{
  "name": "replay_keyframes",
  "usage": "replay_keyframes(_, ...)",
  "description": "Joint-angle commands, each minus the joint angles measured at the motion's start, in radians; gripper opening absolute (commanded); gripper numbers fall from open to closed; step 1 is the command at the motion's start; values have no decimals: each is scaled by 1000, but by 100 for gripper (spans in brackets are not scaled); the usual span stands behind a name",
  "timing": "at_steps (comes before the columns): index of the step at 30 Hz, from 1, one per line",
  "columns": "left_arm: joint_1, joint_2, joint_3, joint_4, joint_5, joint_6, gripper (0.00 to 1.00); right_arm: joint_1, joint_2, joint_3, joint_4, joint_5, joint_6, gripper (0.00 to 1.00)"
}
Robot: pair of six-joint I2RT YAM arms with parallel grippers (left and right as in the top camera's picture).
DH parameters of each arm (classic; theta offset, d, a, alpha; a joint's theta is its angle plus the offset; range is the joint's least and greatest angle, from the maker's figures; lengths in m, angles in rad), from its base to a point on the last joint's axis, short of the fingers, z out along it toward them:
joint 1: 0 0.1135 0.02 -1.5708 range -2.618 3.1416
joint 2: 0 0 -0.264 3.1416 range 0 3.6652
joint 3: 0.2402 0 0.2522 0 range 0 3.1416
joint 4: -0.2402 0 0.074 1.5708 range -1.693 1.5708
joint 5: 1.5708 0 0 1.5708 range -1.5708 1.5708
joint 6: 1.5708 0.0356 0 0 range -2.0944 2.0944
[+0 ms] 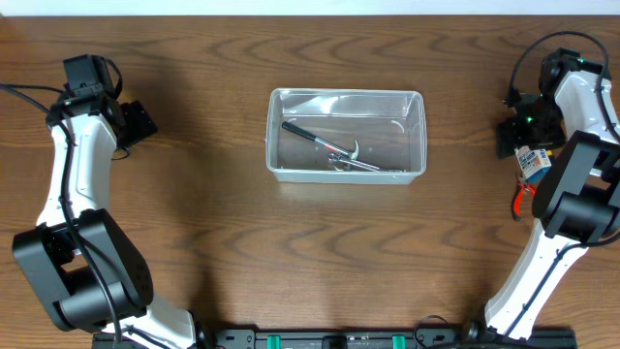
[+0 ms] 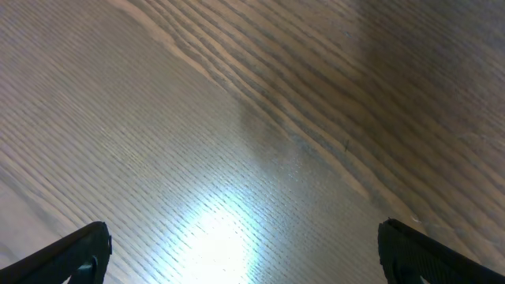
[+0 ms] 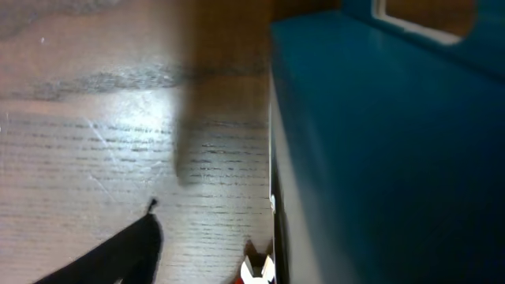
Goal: Pack container
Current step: 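Lower the right gripper onto the blue-and-white box and grasp it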
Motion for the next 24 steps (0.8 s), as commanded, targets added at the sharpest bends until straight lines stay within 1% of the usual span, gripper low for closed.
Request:
replay_keyframes(1, 2, 9, 22, -3, -12, -2, 98, -8, 8, -8, 2, -5, -3, 65)
replay_keyframes(6, 2, 9, 22, -3, -12, -2, 98, -8, 8, -8, 2, -5, 0, 57)
replay_keyframes(10, 2, 9, 22, -3, -12, -2, 98, -8, 8, -8, 2, -6, 0, 45)
replay_keyframes(12, 2, 9, 22, -3, -12, -2, 98, -8, 8, -8, 2, -5, 4, 33)
replay_keyframes(13, 2, 9, 22, -3, -12, -2, 98, -8, 8, -8, 2, -6, 5, 30)
replay_keyframes(15, 2, 9, 22, -3, -12, -2, 98, -8, 8, -8, 0, -6, 10, 20)
replay_keyframes(16, 2, 9, 22, -3, -12, -2, 98, -8, 8, -8, 1, -6, 11, 17)
replay_keyframes(20, 2, 9, 22, -3, -12, -2, 98, -8, 8, -8, 2, -25, 11, 7)
replay_keyframes(24, 2, 9, 22, -3, -12, -2, 98, -8, 8, -4, 3, -67, 11, 4)
